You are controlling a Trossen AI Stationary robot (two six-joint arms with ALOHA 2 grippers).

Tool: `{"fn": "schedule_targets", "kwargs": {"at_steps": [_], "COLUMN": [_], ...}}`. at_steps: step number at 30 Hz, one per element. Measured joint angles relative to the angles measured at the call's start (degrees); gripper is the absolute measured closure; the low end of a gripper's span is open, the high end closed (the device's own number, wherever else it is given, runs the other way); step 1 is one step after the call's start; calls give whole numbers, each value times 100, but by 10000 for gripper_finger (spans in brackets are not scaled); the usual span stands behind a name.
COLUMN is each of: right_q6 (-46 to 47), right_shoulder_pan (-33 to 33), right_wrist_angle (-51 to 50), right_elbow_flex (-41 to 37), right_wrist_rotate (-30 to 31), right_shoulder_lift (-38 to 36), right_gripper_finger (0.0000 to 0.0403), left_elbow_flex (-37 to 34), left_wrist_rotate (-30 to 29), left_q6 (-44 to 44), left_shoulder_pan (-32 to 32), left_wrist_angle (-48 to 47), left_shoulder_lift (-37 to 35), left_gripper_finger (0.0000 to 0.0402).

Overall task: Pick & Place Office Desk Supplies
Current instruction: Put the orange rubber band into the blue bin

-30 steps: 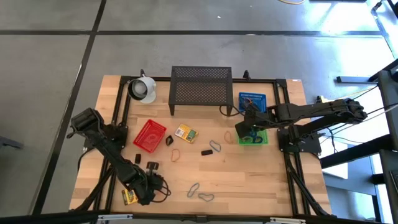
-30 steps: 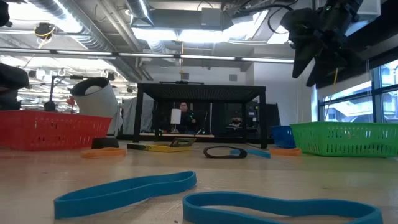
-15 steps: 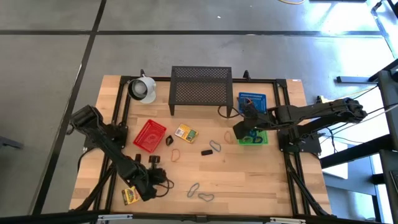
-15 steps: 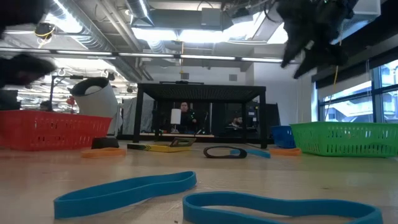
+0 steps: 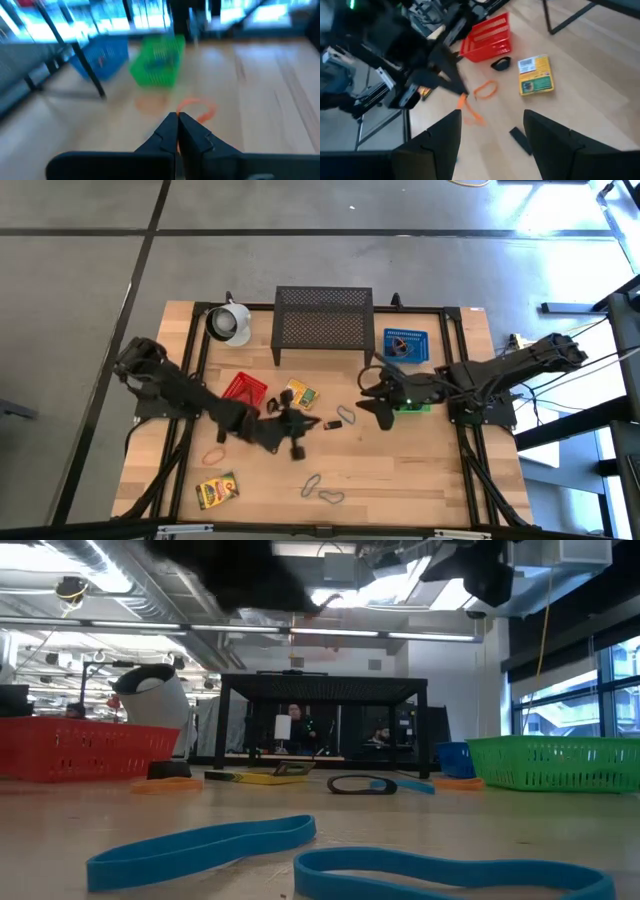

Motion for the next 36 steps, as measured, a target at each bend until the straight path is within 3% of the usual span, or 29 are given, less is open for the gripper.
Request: {"fn": "schedule_targets", "kwargs": {"at_steps": [5,12,18,29,36], "right_q6": [-348,-1125,-1917,-2071,-2020], "right_shoulder_pan": [202,237,225,224,225], "right_wrist_angle": [267,794,1280,1447,1437], "right_elbow_flex": [0,3,-2,-2,-2], "right_wrist_rotate": [-15,50,482,906,905], "right_shoulder_lift": [0,195,537,817,835], "right_gripper_finger": [169,129,125,157,234], "left_elbow_flex": [21,445,721,763,763], "left_wrist_rotate": [98,256,306,300,300], "left_q6": [731,1330,1799,2016,2315], "left_shoulder_pan": [459,660,725,718,718], "left_wrist_angle": [1055,1060,1023,1061,1295], "left_shoulder_lift": [0,36,90,87,87], "left_gripper_finger": [399,399,399,398,398]}}
